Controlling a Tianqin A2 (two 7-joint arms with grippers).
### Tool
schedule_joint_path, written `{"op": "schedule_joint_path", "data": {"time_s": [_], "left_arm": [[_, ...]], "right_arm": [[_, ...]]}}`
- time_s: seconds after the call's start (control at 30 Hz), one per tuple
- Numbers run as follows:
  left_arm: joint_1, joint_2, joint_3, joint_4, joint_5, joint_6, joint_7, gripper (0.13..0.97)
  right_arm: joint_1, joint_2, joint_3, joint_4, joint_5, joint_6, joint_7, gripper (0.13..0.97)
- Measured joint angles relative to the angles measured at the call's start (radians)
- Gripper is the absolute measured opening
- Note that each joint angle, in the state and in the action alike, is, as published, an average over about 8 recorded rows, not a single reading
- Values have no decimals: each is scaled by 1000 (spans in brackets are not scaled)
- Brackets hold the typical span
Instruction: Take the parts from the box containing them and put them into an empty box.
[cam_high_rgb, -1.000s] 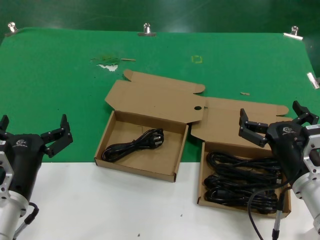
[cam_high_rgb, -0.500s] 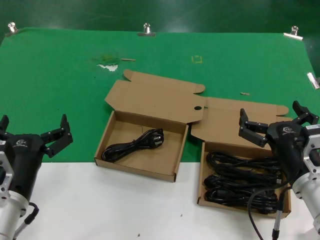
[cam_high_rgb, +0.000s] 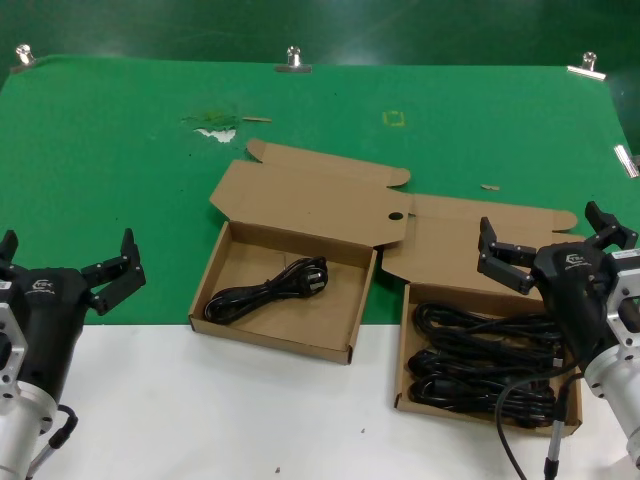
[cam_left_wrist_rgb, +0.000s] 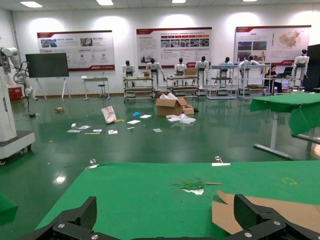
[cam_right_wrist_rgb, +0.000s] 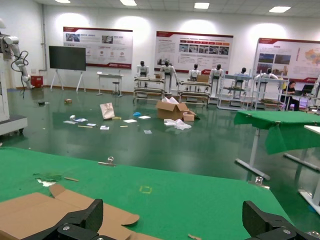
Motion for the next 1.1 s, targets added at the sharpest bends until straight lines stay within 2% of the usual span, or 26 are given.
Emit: {"op": "schedule_joint_path", "data": {"time_s": [1.1], "left_arm": [[0, 0, 0, 0, 0, 0, 0, 966]], "right_arm": [[0, 0, 0, 0, 0, 0, 0, 966]]}}
